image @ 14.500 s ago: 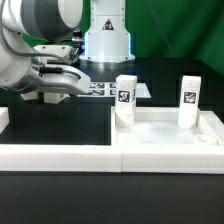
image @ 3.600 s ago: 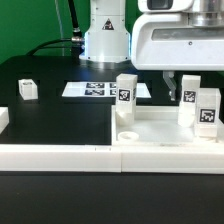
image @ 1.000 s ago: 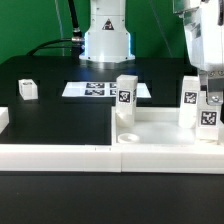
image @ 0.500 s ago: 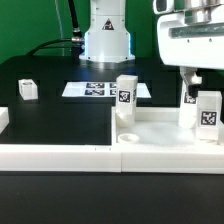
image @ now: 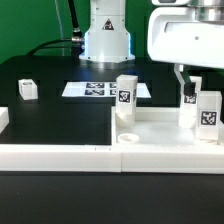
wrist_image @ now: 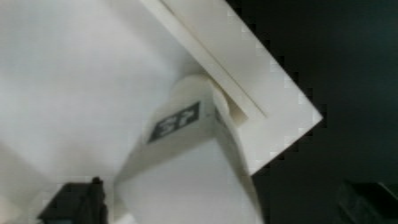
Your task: Assemble square table
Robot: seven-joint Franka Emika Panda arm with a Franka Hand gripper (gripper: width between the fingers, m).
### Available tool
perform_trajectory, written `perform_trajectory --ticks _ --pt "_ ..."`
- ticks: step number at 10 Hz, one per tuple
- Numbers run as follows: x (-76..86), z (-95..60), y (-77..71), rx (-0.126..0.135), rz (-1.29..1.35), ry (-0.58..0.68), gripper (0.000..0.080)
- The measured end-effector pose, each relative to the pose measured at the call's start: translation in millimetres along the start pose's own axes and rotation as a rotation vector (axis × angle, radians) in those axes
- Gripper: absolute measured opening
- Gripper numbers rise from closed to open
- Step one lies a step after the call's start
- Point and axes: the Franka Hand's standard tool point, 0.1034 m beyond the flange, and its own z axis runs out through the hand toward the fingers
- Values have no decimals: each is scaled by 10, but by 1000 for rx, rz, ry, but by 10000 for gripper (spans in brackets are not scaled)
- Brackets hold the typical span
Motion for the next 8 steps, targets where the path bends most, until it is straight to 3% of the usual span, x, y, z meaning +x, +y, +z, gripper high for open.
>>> perform_trajectory --ticks 1,3,5,7,8 --pt "-36 59 3 -8 -93 -6 649" --pt "46 48 69 16 -241 45 649" --pt "46 57 93 19 -239 54 649" --pt "50 58 98 19 -217 54 419" --pt "48 60 95 22 -167 52 419"
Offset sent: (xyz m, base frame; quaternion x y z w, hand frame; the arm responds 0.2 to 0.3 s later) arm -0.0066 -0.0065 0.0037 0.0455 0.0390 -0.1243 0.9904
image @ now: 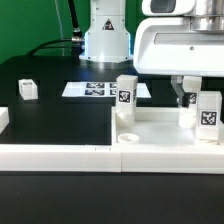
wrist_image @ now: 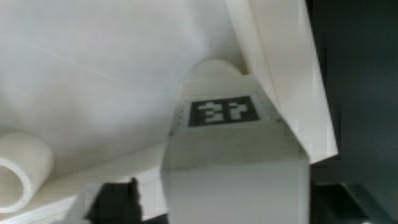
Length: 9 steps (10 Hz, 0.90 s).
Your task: Assemble square table
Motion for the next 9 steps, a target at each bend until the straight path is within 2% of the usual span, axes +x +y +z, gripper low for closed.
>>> perform_trajectory --ticks 1,4,6,7,9 --pt "-3 3 -1 0 94 -1 290" --pt "-7 11 3 0 321 -2 290" --pt "-19 18 21 -2 665 -1 290" --pt "-47 20 36 14 911 -8 290" --pt "-78 15 33 47 1229 -28 290"
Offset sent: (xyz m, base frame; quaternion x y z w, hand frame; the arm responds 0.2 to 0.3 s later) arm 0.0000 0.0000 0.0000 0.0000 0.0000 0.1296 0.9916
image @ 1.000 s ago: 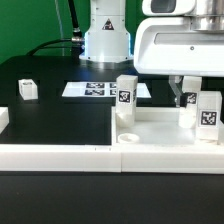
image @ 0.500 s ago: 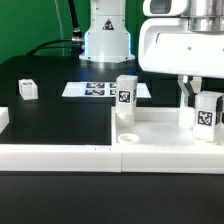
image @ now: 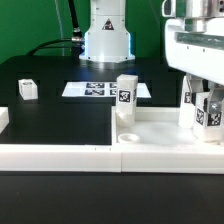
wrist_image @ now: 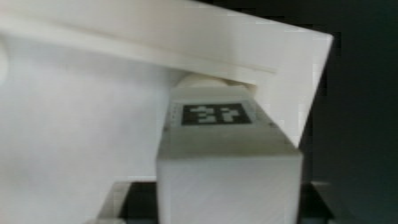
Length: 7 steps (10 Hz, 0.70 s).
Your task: Assemble square table
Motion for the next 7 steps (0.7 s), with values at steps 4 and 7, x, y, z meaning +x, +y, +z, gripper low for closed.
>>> perform_trajectory --ticks 4,7 --pt "-32 -2 5 0 230 -11 290" --pt "-58 7 10 4 -174 -2 538"
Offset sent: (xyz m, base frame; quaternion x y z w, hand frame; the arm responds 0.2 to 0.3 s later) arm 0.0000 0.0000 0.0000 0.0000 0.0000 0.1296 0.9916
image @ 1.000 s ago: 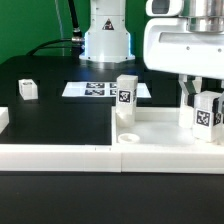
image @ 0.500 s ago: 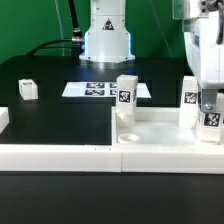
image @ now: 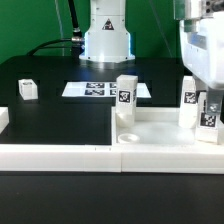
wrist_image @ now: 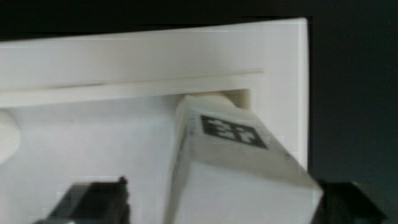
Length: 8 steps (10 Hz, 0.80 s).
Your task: Assemble square table
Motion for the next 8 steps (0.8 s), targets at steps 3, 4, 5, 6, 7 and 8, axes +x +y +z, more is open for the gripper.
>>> perform_trajectory --ticks 3,4,5,6,7,8 --pt "-55 10 -6 9 -293 1 642" --pt "-49 9 -6 9 -354 2 648" --pt "-43 9 -7 8 -421 4 648" --pt "-20 7 -8 3 -533 12 649" --pt "33 -3 -33 -15 -748 31 649" --pt "70 -9 -81 -17 -904 34 649"
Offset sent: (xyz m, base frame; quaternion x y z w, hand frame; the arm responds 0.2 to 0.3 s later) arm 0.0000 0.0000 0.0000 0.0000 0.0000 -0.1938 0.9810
